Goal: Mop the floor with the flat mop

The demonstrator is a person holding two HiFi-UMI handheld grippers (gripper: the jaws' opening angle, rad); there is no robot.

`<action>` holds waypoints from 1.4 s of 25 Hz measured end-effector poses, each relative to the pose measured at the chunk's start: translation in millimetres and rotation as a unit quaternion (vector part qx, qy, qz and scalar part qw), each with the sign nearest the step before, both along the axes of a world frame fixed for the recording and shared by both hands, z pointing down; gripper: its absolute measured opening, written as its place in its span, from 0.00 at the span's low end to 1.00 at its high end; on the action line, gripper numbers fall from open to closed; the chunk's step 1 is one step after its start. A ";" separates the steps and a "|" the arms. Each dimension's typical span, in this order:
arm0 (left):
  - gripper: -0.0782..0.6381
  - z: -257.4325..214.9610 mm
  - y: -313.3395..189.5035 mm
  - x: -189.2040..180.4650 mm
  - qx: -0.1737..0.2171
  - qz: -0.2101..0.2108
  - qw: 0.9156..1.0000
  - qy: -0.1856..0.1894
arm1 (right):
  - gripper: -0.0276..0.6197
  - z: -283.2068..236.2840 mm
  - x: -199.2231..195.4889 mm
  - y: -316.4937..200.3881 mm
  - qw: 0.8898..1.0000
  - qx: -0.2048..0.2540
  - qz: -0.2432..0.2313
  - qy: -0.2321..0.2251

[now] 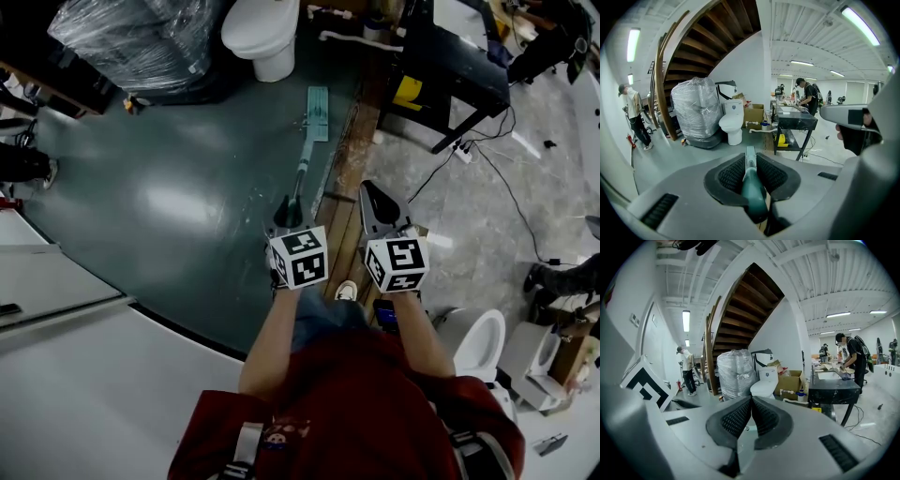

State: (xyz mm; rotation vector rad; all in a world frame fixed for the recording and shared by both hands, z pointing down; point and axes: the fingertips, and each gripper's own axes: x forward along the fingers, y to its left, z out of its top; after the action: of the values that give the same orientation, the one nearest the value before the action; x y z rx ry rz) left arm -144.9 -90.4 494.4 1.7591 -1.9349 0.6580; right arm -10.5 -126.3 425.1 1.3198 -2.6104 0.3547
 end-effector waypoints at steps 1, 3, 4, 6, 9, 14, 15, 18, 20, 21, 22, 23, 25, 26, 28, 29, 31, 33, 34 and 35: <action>0.23 -1.8 4.7 2.2 0.000 -0.001 1.000 0.000 | 0.07 -2.1 1.7 3.2 1.000 0.001 -0.001 -0.001; 0.23 -5.4 16.2 8.0 -0.002 -0.003 1.000 -0.001 | 0.07 -6.4 6.7 11.0 1.000 0.002 -0.004 -0.002; 0.23 -7.4 23.0 10.9 -0.003 -0.004 1.000 -0.001 | 0.07 -8.8 9.4 15.4 1.000 0.003 -0.005 -0.003; 0.23 -12.0 34.7 15.8 -0.003 -0.005 1.000 -0.004 | 0.07 -13.7 14.4 22.4 1.000 0.006 -0.006 -0.006; 0.23 -16.6 52.2 23.4 0.003 -0.001 1.000 -0.007 | 0.07 -18.9 22.0 33.3 1.000 0.016 -0.002 -0.010; 0.23 -15.5 97.1 34.5 -0.008 -0.001 1.000 -0.010 | 0.07 -19.5 36.5 61.1 1.000 0.019 -0.001 -0.020; 0.23 -15.8 103.7 38.2 -0.008 -0.001 1.000 -0.010 | 0.07 -19.6 41.9 65.3 1.000 0.021 0.000 -0.020; 0.23 -18.7 123.8 48.3 -0.007 -0.002 1.000 -0.007 | 0.07 -20.1 55.6 78.4 1.000 0.024 0.004 -0.017; 0.23 -22.0 137.6 51.9 -0.007 -0.003 1.000 -0.008 | 0.07 -21.2 59.5 87.8 1.000 0.025 0.003 -0.019; 0.23 -23.8 143.8 53.4 -0.007 -0.004 1.000 -0.008 | 0.07 -22.0 60.7 92.2 0.999 0.026 0.002 -0.019; 0.23 -25.7 149.5 54.9 -0.006 -0.004 1.000 -0.008 | 0.07 -22.9 61.5 96.3 0.999 0.027 0.001 -0.020; 0.23 -27.7 154.8 56.5 -0.006 -0.004 1.000 -0.008 | 0.07 -24.0 62.1 100.3 0.999 0.028 0.000 -0.020; 0.23 -31.8 165.3 60.0 -0.007 -0.004 1.000 -0.009 | 0.07 -26.5 62.9 108.1 0.999 0.029 -0.004 -0.019; 0.23 -34.0 170.7 61.4 -0.008 -0.003 1.000 -0.009 | 0.07 -27.7 62.8 112.0 0.999 0.029 -0.005 -0.019; 0.23 -38.0 179.7 63.9 -0.009 -0.003 1.000 -0.010 | 0.07 -30.0 60.9 119.0 0.999 0.029 -0.012 -0.020; 0.23 -39.3 182.3 65.2 -0.010 -0.003 1.000 -0.010 | 0.07 -31.0 59.2 121.7 0.999 0.029 -0.016 -0.019; 0.23 -40.4 184.8 67.4 -0.011 -0.003 1.000 -0.007 | 0.07 -32.1 54.9 126.6 0.999 0.029 -0.024 -0.018; 0.23 -40.0 186.8 69.2 -0.010 -0.003 1.000 -0.006 | 0.07 -32.2 51.5 131.9 0.999 0.028 -0.031 -0.018; 0.23 -39.6 187.3 70.3 -0.010 -0.003 1.000 -0.005 | 0.07 -32.4 50.7 133.8 0.999 0.028 -0.033 -0.018; 0.23 -39.4 187.8 71.3 -0.010 -0.003 1.000 -0.004 | 0.07 -32.8 50.5 135.2 0.999 0.029 -0.035 -0.017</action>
State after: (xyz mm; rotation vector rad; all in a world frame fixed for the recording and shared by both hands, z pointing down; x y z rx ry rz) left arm -73.6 97.4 455.0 1.7404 -1.9321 0.6810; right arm 40.0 8.9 392.3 1.2455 -2.7056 0.2952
